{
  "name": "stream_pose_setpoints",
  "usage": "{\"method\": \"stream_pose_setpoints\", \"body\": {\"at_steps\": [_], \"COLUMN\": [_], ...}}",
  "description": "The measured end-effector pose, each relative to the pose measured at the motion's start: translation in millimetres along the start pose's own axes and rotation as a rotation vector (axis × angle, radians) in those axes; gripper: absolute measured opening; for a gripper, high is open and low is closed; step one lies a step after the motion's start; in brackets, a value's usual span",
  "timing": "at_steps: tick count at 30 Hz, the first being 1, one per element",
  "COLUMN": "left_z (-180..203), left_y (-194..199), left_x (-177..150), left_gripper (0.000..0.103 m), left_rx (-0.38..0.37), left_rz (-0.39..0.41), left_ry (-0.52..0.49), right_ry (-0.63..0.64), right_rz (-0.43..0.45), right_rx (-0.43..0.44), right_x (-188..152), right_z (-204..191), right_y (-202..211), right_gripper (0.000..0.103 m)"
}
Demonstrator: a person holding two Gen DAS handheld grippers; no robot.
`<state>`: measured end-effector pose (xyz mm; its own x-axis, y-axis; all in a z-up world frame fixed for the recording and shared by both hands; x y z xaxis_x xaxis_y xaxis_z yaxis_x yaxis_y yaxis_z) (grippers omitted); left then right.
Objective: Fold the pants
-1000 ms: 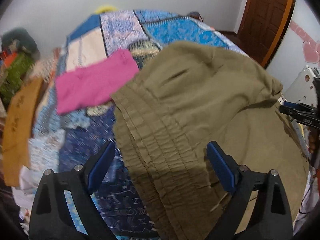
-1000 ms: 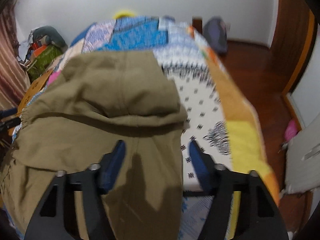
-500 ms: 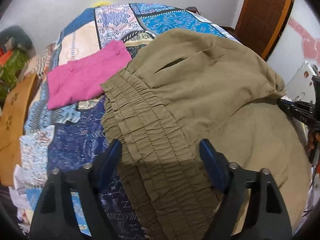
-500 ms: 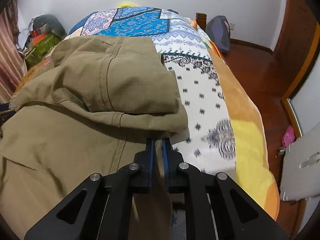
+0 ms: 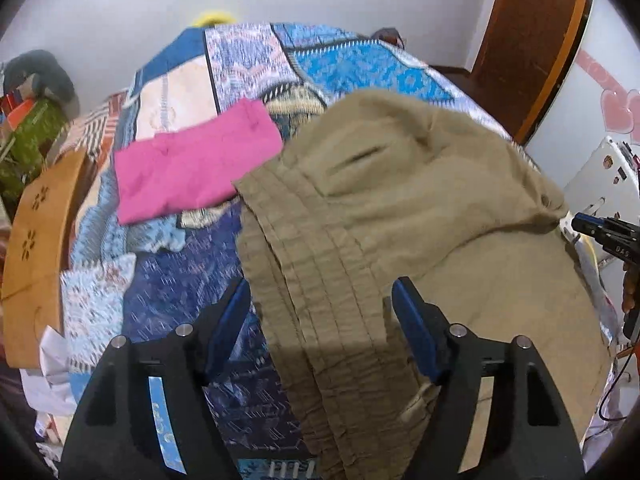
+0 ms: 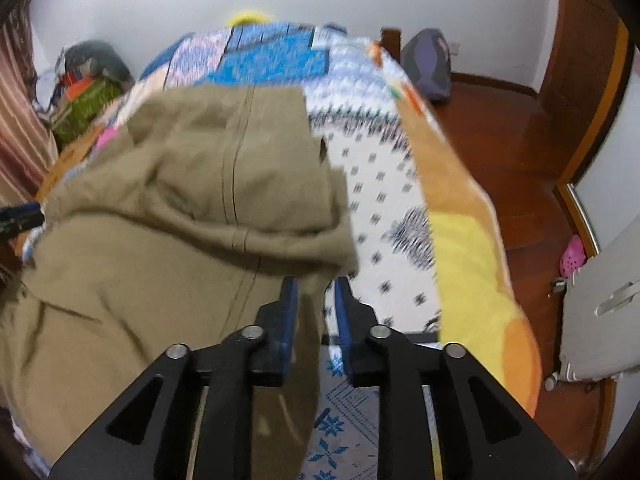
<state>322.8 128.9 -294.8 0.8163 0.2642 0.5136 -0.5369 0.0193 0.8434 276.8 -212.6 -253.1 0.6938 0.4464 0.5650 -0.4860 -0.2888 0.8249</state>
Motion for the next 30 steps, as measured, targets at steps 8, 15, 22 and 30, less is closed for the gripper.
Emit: {"method": "stream_pose_setpoints", "body": {"at_steps": [8, 15, 22, 30], "left_z": [-9.3, -0.7, 0.3, -16.3], "left_y": [-34.7, -54.9, -51.7, -50.2], "left_x": [28.3, 22.0, 29.0, 29.7], "left_gripper": [0.076, 0.078, 0.076, 0.076], "left_rx": [0.063, 0.084, 0.209, 0.117], "left_rz": [-0.024, -0.017, 0.077, 0.011], "left_ry": [0.075, 0.022, -0.082, 0.001], "right_ry": [-0.034, 0.013, 0.148, 0.112], "right_rz": [0.038, -0.023, -0.020, -0.056], "right_rx": [0.034, 0.084, -0.055, -0.020], "right_x": [35.4, 33.7, 42.3, 41.3], "right_z": [6.6, -14.3, -11.1, -1.5], "right_y": [-29.2, -81.4, -86.5, -86.6], "right_gripper": [0.040, 0.034, 0.008, 0.011]}}
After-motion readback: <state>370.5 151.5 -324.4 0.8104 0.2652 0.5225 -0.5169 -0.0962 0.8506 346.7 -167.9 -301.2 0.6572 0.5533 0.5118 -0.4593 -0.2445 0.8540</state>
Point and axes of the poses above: each gripper's, at about its wrist camera, not at the fingertips, and y roughly against the way its jaws point, z to its right, x to its top, the point moved 8 cm from there along -y, roughly the way its jaws point, and after that the axes turned 13 degrees about y, right-handed, at the moved point
